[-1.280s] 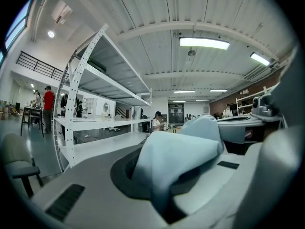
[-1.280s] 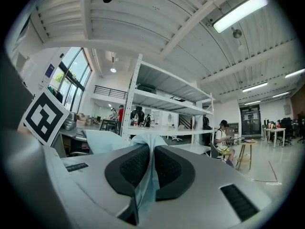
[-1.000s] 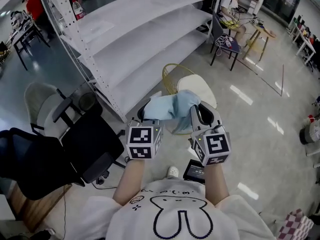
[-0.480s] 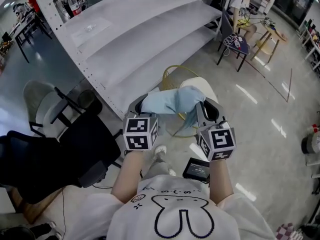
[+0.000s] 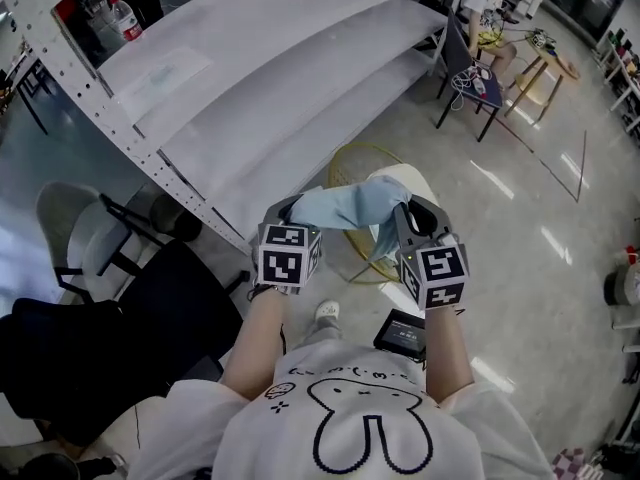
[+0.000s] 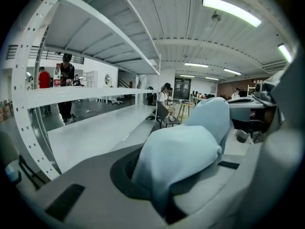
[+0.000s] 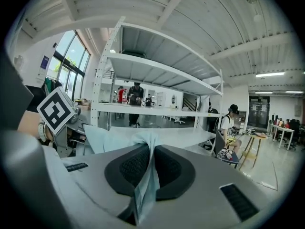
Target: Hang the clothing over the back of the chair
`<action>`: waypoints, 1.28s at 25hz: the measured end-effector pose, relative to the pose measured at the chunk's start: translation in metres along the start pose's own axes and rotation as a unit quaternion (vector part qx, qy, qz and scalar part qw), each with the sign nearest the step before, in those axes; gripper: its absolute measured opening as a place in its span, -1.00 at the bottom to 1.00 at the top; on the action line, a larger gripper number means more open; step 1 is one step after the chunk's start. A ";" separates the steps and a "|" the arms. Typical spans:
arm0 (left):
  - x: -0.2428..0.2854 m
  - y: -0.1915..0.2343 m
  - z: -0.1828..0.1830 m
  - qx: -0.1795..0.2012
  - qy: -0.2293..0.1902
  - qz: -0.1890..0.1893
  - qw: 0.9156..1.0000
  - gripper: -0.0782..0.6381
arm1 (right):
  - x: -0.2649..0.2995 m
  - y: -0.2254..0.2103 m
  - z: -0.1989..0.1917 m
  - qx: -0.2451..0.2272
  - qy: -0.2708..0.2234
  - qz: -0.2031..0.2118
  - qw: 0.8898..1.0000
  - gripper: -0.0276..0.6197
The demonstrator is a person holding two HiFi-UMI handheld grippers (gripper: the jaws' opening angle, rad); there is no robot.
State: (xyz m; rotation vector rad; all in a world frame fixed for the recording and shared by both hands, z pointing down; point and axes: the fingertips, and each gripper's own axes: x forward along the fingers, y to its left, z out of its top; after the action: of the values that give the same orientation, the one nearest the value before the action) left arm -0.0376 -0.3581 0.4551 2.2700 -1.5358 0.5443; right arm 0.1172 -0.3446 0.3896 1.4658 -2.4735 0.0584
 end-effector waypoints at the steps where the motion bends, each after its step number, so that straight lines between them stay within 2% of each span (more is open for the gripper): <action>1: 0.009 0.004 -0.002 -0.002 0.010 -0.006 1.000 -0.68 | 0.009 -0.003 -0.002 -0.002 0.008 -0.001 1.000 -0.81; 10: 0.073 0.031 -0.033 -0.006 0.077 -0.042 0.996 -0.67 | 0.073 -0.021 -0.026 -0.005 0.059 -0.006 0.998 -0.81; 18: 0.115 0.041 -0.084 -0.013 0.150 -0.062 0.987 -0.65 | 0.109 -0.029 -0.073 -0.026 0.140 -0.020 0.990 -0.81; 23: 0.132 0.034 -0.103 -0.028 0.167 -0.072 0.983 -0.64 | 0.116 -0.037 -0.104 -0.016 0.178 -0.036 0.983 -0.81; 32: 0.153 0.021 -0.134 -0.042 0.199 -0.078 0.976 -0.60 | 0.132 -0.042 -0.148 -0.008 0.222 -0.002 0.975 -0.81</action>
State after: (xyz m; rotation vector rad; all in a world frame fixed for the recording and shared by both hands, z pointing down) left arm -0.0207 -0.4229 0.6479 2.0402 -1.1537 0.8136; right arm 0.1242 -0.4532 0.5609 1.2838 -2.1015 0.3278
